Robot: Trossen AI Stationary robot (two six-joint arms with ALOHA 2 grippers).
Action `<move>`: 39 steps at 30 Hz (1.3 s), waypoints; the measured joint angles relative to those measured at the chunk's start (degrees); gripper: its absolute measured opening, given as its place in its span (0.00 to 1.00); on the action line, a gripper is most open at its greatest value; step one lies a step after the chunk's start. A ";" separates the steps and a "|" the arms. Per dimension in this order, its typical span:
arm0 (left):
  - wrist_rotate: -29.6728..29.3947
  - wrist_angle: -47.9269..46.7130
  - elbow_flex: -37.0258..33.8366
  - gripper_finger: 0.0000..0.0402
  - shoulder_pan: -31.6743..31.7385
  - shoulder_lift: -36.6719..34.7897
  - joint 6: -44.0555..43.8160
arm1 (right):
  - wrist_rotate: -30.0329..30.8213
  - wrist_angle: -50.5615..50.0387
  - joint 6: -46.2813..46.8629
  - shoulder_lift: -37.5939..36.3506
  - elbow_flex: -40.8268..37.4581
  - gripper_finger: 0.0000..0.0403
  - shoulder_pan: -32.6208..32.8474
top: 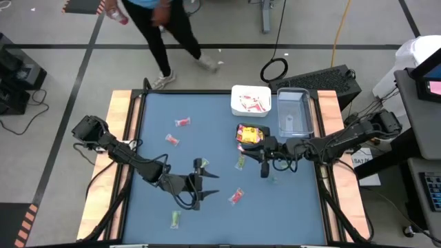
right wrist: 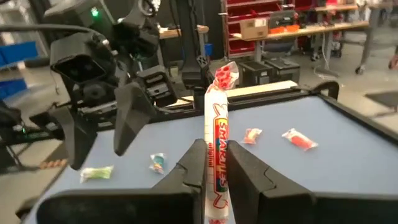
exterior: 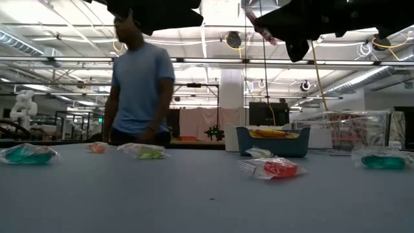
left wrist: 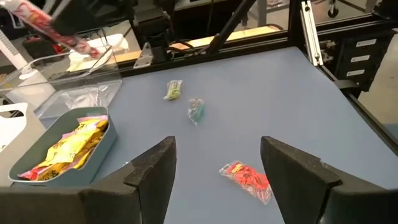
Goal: Sort candy
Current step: Put the white candy into the white bin
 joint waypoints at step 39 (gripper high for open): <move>-1.08 0.08 0.00 0.60 6.26 0.00 5.03 | -3.16 -6.04 0.79 -0.17 0.00 0.08 -22.64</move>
